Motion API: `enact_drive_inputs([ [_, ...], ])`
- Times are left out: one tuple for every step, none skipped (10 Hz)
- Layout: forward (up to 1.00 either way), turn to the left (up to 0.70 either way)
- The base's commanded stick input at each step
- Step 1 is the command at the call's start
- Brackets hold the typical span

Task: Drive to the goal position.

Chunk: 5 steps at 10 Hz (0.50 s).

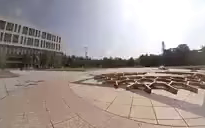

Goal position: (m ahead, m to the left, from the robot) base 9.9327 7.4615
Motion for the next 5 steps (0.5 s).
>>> enact_drive_inputs([
  [0.7,0.16],
  [0.7,0.01],
  [0.7,0.0],
  [0.7,0.0],
  [0.7,0.0],
])
